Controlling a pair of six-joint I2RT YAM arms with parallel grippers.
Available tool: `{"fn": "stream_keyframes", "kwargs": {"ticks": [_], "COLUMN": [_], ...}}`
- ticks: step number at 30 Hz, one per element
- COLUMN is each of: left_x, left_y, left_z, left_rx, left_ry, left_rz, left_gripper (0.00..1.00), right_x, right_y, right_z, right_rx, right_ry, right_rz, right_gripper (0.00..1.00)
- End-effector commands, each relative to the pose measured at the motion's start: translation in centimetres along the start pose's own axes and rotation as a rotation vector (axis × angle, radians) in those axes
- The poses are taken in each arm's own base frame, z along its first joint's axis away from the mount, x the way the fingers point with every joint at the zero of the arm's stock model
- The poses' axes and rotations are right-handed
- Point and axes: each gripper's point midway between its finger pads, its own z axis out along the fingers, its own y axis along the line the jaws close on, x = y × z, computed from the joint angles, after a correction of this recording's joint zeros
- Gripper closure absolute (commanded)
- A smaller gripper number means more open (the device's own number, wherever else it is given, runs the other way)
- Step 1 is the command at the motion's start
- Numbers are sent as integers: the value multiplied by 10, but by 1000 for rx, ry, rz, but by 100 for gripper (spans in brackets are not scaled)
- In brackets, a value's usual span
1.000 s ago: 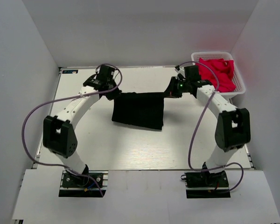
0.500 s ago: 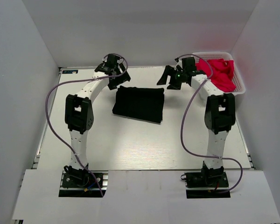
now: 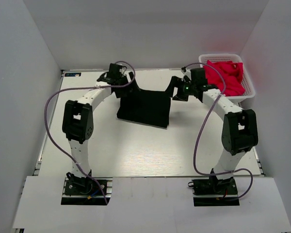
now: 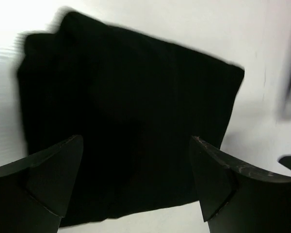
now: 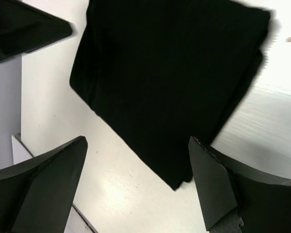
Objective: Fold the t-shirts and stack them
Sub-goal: Put the neatly folded tshirt into the corner of the board with the left arm
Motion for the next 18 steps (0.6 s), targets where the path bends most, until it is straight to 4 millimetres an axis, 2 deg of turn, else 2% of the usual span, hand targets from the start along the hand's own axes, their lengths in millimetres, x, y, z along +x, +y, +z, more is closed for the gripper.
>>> {"fn": "stream_keyframes", "kwargs": {"ticks": [1, 2, 4, 7, 8, 10, 11, 12, 13, 16, 17, 18], "left_x": [17, 23, 34, 65, 68, 81, 80, 75, 84, 99, 97, 91], "left_y": [-44, -48, -40, -5, 12, 42, 59, 66, 77, 88, 94, 90], "left_z": [-5, -1, 13, 40, 44, 53, 52, 52, 55, 58, 57, 56], "left_rx": [229, 258, 242, 113, 48, -41, -105, -124, -164, -192, -209, -200], "left_ry": [5, 34, 80, 189, 196, 225, 216, 203, 220, 265, 264, 254], "left_rz": [87, 71, 49, 7, -8, -43, -52, -59, -62, -60, -68, -55], "left_gripper": [0, 0, 0, 0, 0, 0, 0, 0, 0, 0, 0, 0], "right_x": [29, 25, 40, 53, 56, 64, 68, 72, 76, 87, 90, 86], "right_y": [12, 13, -1, -15, -22, -48, -64, -69, -77, -87, -86, -83], "right_z": [16, 21, 37, 53, 61, 73, 83, 85, 88, 94, 96, 96], "right_rx": [-78, -87, -73, -70, -56, 25, 66, 83, 116, 143, 129, 120], "right_ry": [40, 19, 61, 106, 117, 136, 152, 164, 173, 203, 211, 203], "right_rz": [-25, -44, -22, -7, -5, 21, 35, 43, 43, 49, 48, 41], "right_gripper": [9, 9, 9, 9, 9, 9, 9, 9, 9, 9, 9, 9]}}
